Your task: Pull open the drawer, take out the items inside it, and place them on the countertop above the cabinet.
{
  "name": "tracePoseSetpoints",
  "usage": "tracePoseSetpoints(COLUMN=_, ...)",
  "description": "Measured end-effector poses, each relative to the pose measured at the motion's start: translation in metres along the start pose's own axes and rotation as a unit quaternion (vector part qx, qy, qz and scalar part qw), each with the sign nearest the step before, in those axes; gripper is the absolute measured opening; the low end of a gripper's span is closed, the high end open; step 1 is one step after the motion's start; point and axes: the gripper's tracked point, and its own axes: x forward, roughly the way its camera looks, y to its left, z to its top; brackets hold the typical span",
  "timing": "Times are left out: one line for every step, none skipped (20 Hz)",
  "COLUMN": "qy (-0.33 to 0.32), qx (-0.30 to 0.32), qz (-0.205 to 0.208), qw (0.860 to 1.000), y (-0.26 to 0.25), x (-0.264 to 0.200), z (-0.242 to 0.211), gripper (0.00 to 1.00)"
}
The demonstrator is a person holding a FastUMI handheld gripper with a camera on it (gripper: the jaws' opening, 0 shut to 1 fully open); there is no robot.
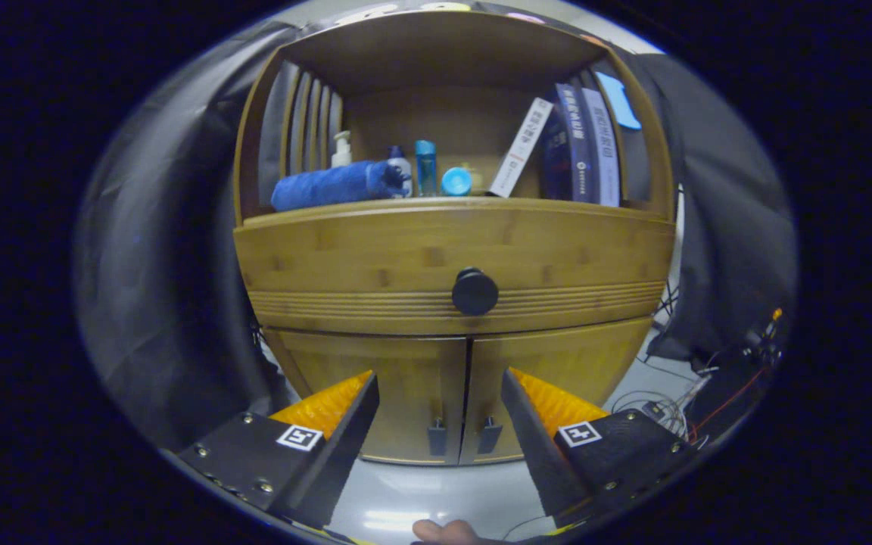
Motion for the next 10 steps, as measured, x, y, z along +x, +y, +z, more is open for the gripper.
tracePoseSetpoints(qy=-0.008, qx=0.009, qz=0.002, qw=1.0, y=0.003, x=-0.009, z=0.013, gripper=0.97)
tracePoseSetpoints(qy=-0.019, qx=0.012, qz=0.005, qw=1.0, y=0.006, x=-0.021, z=0.029, gripper=0.97)
tracePoseSetpoints(qy=-0.026, qx=0.012, qz=0.004, qw=1.0, y=0.006, x=-0.034, z=0.044, gripper=0.97)
tracePoseSetpoints(qy=-0.034, qx=0.01, qz=0.005, qw=0.999, y=0.008, x=-0.047, z=0.061, gripper=0.97)
tracePoseSetpoints(qy=-0.043, qx=0.007, qz=0.008, qw=0.999, y=0.009, x=-0.062, z=0.076, gripper=0.97)
tracePoseSetpoints(qy=-0.052, qx=0.004, qz=0.01, qw=0.999, y=0.013, x=-0.075, z=0.09, gripper=0.97)
tracePoseSetpoints(qy=-0.066, qx=-0.002, qz=0.009, qw=0.998, y=0.013, x=-0.088, z=0.104, gripper=0.97)
tracePoseSetpoints(qy=-0.081, qx=-0.009, qz=0.007, qw=0.997, y=0.013, x=-0.101, z=0.12, gripper=0.97)
tracePoseSetpoints(qy=-0.102, qx=-0.013, qz=0.005, qw=0.995, y=0.015, x=-0.115, z=0.133, gripper=0.97)
tracePoseSetpoints(qy=-0.117, qx=-0.017, qz=0.004, qw=0.993, y=0.016, x=-0.127, z=0.147, gripper=0.97)
